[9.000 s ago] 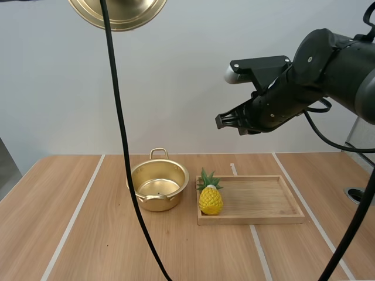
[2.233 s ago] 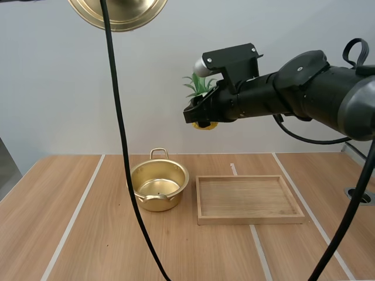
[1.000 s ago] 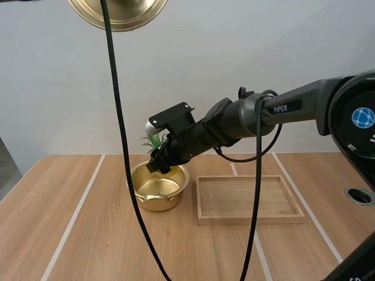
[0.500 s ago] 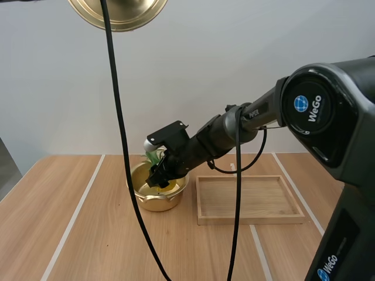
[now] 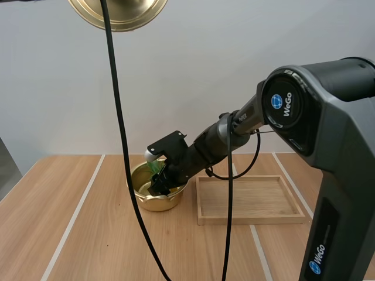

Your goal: Open the pot, put the pineapple inside, and close it

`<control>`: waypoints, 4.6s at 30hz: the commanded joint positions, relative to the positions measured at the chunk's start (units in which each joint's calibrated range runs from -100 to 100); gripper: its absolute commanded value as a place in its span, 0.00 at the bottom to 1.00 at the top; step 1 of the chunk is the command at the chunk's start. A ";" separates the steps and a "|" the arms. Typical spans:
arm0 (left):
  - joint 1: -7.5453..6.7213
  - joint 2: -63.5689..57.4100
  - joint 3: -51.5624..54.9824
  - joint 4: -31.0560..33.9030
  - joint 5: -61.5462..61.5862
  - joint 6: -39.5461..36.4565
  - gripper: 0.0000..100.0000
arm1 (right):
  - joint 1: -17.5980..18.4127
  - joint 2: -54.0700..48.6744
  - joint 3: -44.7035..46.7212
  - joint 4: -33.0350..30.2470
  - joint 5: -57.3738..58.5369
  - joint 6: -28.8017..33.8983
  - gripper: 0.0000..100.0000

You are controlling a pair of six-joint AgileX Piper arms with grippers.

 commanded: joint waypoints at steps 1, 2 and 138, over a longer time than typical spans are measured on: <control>0.03 -0.32 -0.64 -0.01 -1.84 -0.15 0.00 | 0.08 0.78 -0.17 0.27 0.24 -0.63 0.00; 0.03 -0.32 -0.64 -0.01 -1.84 -0.15 0.00 | 0.08 1.23 -0.17 0.27 0.11 -0.63 0.00; 0.03 12.46 17.59 -1.45 20.40 4.59 0.00 | -20.54 -58.72 -0.02 -27.26 13.10 34.37 0.00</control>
